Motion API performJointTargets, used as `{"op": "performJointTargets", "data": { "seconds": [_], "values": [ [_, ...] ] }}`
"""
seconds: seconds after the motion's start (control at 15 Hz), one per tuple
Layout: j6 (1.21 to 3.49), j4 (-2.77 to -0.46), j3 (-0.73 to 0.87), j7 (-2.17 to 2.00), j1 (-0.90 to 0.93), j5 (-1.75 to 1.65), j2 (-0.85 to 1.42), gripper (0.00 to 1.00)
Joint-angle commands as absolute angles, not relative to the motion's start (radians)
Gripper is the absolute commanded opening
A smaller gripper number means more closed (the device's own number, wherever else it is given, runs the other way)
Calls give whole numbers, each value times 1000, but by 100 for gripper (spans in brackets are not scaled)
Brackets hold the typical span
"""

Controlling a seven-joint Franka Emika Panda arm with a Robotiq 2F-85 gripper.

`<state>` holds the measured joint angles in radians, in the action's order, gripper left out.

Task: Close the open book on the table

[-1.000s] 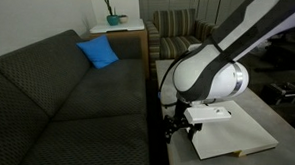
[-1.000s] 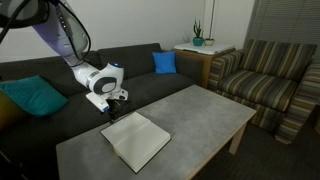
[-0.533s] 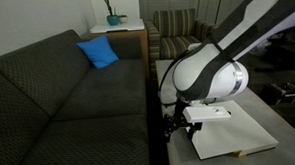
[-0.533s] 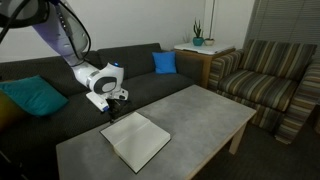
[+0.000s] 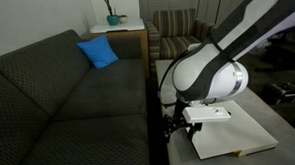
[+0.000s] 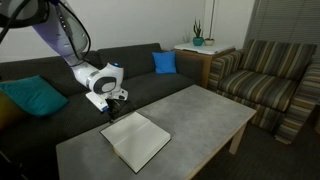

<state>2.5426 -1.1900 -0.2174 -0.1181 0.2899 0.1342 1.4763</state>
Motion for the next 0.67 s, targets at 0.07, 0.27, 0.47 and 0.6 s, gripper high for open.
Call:
{"op": "performJointTargets", "data": {
  "seconds": [0.07, 0.27, 0.47, 0.6],
  "values": [
    [2526, -1192, -206, -125, 305, 140, 1476, 100],
    [2514, -1194, -198, -136, 312, 140, 1477, 87],
    [2496, -1191, -167, -111, 339, 205, 1477, 60],
    [2472, -1190, -148, -124, 352, 226, 1477, 46]
  ]
}}
